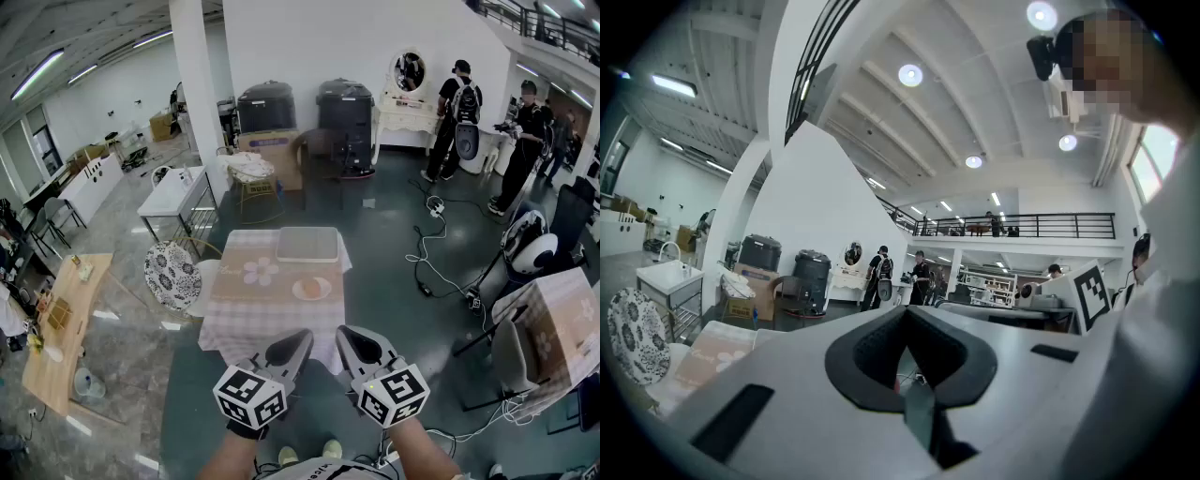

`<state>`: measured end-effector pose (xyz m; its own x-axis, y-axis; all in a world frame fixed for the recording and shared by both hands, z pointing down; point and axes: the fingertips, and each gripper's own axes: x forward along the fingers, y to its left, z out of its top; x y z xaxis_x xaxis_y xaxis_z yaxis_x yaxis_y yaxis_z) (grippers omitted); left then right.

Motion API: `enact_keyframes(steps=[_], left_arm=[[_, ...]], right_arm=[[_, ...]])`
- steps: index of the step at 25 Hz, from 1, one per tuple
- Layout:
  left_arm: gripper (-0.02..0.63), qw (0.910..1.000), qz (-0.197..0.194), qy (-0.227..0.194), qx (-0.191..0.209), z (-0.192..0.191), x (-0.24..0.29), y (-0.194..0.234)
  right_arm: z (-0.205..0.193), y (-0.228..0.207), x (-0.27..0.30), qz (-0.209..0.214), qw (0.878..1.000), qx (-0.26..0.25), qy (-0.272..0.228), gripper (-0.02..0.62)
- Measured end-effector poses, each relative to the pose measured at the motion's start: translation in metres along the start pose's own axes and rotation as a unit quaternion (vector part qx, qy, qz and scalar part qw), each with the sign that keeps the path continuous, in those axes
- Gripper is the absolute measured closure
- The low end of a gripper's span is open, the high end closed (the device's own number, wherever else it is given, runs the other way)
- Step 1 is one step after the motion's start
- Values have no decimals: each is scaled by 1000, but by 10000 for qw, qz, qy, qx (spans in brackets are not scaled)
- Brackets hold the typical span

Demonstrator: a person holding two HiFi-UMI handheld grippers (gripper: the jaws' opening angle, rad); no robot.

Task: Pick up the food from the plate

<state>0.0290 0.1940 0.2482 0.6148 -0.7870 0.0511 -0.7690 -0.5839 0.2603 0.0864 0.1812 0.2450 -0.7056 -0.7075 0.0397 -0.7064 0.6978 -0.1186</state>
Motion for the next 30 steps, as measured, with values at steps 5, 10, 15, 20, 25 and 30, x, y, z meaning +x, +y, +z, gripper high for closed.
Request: enact_keyframes(steps=[5,10,15,20,25,30], left_arm=[[601,10000,40,17,88,0,6,-1],[601,9998,133,5,143,-1,9,-1],[601,9994,230,9,252,-2,16,-3],[601,9990,372,37,262,-7,18,-4],[601,9985,442,76,307,-6,24,-1],[601,9986,444,81,267,-8,34,12]], right_arm=[[1,-8,0,48,9998,204,-58,583],[1,-13,-6,75,9996,257,-129,583],[2,-23,-10,94,9994,270,-172,583],[-1,-31,-13,130,9994,302,-145,583],[-2,-39,-8,166,9991,383,-121,583],[-3,-46,4,175,9992,352,-102,583]])
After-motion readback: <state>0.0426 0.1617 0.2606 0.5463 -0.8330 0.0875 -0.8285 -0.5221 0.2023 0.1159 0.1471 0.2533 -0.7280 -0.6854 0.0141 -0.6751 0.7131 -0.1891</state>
